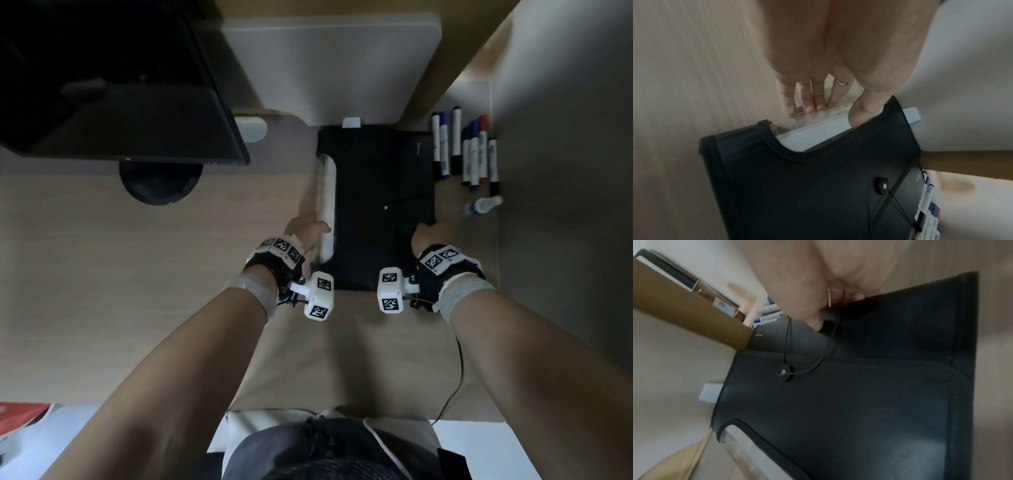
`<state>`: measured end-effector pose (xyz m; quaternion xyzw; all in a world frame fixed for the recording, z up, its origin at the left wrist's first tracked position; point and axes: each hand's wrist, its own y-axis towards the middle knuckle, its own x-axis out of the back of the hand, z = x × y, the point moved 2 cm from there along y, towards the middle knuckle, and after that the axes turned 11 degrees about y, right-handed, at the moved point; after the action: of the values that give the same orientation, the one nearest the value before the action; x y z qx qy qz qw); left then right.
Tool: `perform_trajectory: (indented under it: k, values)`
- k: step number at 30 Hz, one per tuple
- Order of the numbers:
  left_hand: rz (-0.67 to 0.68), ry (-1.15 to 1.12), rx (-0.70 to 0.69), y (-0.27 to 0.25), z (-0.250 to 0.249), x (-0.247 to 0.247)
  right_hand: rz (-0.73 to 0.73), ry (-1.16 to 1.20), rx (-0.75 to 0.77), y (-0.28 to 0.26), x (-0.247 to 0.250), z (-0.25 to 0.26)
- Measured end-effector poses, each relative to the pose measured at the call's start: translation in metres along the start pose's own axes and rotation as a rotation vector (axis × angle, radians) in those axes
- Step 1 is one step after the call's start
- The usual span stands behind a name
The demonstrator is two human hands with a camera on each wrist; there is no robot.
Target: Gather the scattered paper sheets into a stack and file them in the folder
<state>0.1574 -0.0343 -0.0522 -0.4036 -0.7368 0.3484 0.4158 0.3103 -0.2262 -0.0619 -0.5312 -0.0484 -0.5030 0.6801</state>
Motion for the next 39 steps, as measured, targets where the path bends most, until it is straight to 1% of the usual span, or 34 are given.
perform_trajectory:
  k: [5,8,12,16,22,25,27,29,32,33,35,36,37,39]
  values:
    - [0.039,0.033,-0.031,-0.002,-0.005,-0.015,-0.092,0.038,-0.020,0.004,0.013,-0.008]
    - [0.035,0.089,-0.072,-0.010,-0.011,-0.022,-0.112,0.093,-0.008,0.004,0.020,-0.016]
    - [0.085,0.157,-0.120,-0.014,-0.020,-0.036,-0.129,0.113,-0.030,0.007,0.033,-0.029]
    - [0.141,0.167,-0.141,-0.014,-0.026,-0.047,-0.139,0.166,-0.049,0.008,0.039,-0.039]
    - [0.111,0.175,-0.098,-0.020,-0.027,-0.052,-0.130,0.293,-0.012,0.007,0.039,-0.041]
    - [0.089,0.181,-0.083,-0.032,-0.029,-0.047,-0.144,0.307,0.000,-0.003,0.039,-0.037]
    - [0.056,0.131,-0.089,-0.042,-0.032,-0.040,-0.157,0.307,0.025,-0.011,0.040,-0.032]
    - [0.016,0.045,-0.098,-0.052,-0.031,-0.030,-0.111,0.303,0.081,-0.020,0.038,-0.027]
    - [-0.001,-0.045,-0.098,-0.066,-0.025,-0.013,0.140,0.234,0.154,-0.041,0.027,-0.009]
    - [0.012,-0.077,-0.095,-0.074,-0.023,-0.005,0.208,0.240,0.171,-0.056,0.025,0.000]
    - [0.048,-0.135,-0.087,-0.086,-0.016,0.007,0.306,0.330,0.209,-0.086,0.018,0.016]
    - [0.064,-0.156,-0.085,-0.090,-0.010,0.014,0.322,0.388,0.224,-0.096,0.012,0.021]
    - [0.072,-0.173,-0.090,-0.097,-0.003,0.020,0.330,0.441,0.248,-0.118,0.012,0.027]
    - [0.086,-0.228,-0.106,-0.110,0.008,0.035,0.338,0.547,0.340,-0.154,0.013,0.044]
